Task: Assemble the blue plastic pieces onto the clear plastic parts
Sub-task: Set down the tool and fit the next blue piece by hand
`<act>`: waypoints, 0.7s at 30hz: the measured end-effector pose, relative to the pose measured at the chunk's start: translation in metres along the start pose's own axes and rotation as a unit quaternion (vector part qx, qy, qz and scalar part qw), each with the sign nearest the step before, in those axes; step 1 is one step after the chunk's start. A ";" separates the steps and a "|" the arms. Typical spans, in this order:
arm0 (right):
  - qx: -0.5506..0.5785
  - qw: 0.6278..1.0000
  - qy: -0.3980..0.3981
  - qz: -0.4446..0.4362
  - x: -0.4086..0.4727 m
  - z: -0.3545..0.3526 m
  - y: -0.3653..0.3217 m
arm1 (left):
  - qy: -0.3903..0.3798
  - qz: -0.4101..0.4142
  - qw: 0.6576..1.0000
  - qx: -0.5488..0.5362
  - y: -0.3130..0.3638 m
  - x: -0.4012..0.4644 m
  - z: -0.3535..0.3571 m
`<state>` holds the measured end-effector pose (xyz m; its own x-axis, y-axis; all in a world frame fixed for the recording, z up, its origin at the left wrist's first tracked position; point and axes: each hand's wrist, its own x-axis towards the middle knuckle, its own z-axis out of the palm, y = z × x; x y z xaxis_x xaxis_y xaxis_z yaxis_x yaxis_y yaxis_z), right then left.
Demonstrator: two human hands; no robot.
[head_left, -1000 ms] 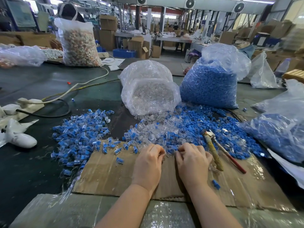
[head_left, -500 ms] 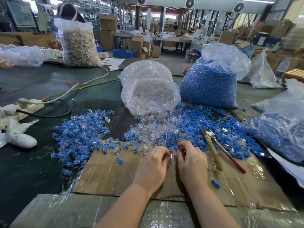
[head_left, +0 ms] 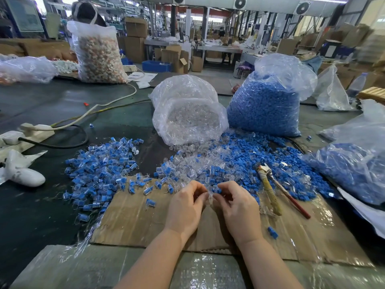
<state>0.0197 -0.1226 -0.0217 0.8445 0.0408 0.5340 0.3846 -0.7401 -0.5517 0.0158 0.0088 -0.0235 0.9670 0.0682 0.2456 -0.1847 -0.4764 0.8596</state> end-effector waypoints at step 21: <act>0.012 0.999 -0.013 -0.035 -0.002 -0.002 -0.006 | 0.021 -0.042 0.996 -0.077 0.000 0.002 -0.002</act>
<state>0.0155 -0.1194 -0.0184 0.8252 0.1097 0.5541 0.4510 -0.7186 -0.5293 0.0169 0.0108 -0.0221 0.9727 0.1401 0.1850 -0.1309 -0.3271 0.9359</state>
